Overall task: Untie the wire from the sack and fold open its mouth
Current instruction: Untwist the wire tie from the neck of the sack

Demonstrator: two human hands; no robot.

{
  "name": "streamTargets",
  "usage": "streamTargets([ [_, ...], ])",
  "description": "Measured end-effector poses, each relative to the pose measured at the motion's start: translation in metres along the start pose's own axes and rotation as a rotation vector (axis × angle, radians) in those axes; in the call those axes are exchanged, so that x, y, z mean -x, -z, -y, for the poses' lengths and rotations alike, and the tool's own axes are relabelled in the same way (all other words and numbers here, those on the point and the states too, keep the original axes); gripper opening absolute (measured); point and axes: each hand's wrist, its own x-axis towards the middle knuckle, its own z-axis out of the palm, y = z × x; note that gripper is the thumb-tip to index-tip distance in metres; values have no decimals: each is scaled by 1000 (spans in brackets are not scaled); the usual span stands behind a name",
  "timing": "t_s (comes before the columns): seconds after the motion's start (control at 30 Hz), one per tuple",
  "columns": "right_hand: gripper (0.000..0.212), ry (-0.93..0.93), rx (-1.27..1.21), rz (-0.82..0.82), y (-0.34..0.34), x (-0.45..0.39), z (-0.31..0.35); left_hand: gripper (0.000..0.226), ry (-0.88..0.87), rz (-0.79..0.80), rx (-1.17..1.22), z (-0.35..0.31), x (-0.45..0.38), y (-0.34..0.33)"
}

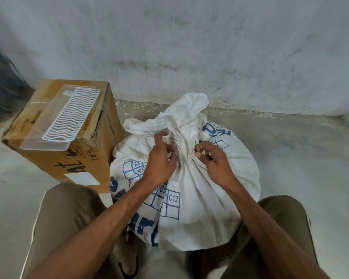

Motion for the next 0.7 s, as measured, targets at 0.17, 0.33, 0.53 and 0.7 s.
streamTargets([
  [0.17, 19, -12, -163, 34, 21, 37, 40, 46, -148, 14, -20, -9, 29, 11],
  [0.33, 17, 11, -411, 52, 36, 70, 80, 57, -320, 68, -134, -29, 52, 21],
  [0.53, 12, 16, -523, 15, 40, 84, 119, 20, -439, -10, -164, -69, 74, 34],
  [0.7, 15, -40, -570, -110, 40, 60, 132, 9, -363, -116, -86, -77, 82, 66],
])
